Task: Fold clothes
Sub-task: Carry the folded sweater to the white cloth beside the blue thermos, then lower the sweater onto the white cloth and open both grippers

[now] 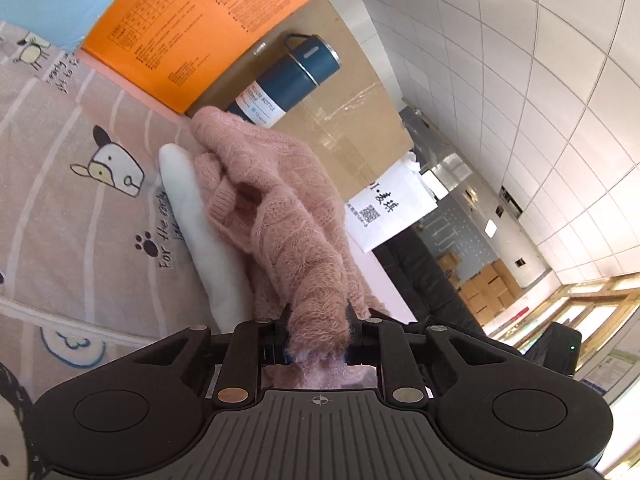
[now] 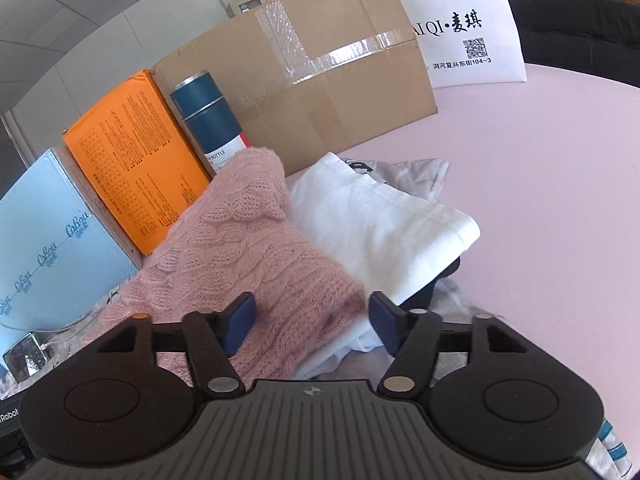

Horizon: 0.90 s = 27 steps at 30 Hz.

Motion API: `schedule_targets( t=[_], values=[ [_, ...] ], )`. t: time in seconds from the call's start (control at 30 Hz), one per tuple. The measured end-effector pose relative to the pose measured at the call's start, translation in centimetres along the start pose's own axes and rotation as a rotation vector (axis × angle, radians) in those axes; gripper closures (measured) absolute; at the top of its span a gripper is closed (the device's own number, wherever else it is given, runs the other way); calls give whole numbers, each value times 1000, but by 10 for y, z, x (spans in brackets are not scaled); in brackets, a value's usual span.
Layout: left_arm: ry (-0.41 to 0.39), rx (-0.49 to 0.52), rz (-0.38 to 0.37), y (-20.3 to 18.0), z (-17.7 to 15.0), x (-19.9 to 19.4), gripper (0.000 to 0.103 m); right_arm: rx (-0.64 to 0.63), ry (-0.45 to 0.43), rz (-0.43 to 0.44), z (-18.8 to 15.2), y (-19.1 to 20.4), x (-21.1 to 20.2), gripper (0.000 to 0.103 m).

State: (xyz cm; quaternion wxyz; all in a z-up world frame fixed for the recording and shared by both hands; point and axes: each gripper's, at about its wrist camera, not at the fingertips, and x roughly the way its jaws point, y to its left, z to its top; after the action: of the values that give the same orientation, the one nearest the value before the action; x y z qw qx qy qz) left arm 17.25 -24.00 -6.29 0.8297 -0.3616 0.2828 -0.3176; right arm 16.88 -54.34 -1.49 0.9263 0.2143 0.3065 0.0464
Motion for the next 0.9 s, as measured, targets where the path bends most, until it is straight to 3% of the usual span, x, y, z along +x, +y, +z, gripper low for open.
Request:
schedule_targets(
  t=[0.03,0.07,0.17,0.23,0.3,0.33,0.37,0.47,0.67,0.7,0.8,0.9],
  values=[
    [3,-5,-34,-3,-2,7,85,23,5,10,1,-5,1,84],
    [6,-10,-67,-6,-4,13,85,47,-14,18,3,-10,-1,90],
    [8,-45,-125,-13,-7,32,85,114,-112,-37,12,-22,-12,93],
    [5,-48,-111,-13,-9,35,85,153,-140,-47,13,-30,-20,92],
    [-6,-27,-102,-12,-9,33,85,183,-131,-19,8,-34,-32,75],
    [-11,-44,-102,-10,-8,32,85,199,-125,5,3,-35,-40,49],
    [-15,-60,-103,-8,-6,30,85,224,-111,40,-3,-36,-48,40],
    [-39,-78,-118,-8,0,25,85,384,17,272,-25,-42,-58,40],
    [-90,-126,-158,-11,9,20,85,547,124,589,-69,-21,-52,35],
    [-105,-123,-164,-12,10,18,85,579,108,612,-71,-18,-48,35],
    [-148,-96,-191,-14,12,11,85,608,-13,562,-59,-15,-41,36],
    [-181,-1,-168,-19,7,7,85,608,-128,526,-40,-14,-33,37]
  ],
)
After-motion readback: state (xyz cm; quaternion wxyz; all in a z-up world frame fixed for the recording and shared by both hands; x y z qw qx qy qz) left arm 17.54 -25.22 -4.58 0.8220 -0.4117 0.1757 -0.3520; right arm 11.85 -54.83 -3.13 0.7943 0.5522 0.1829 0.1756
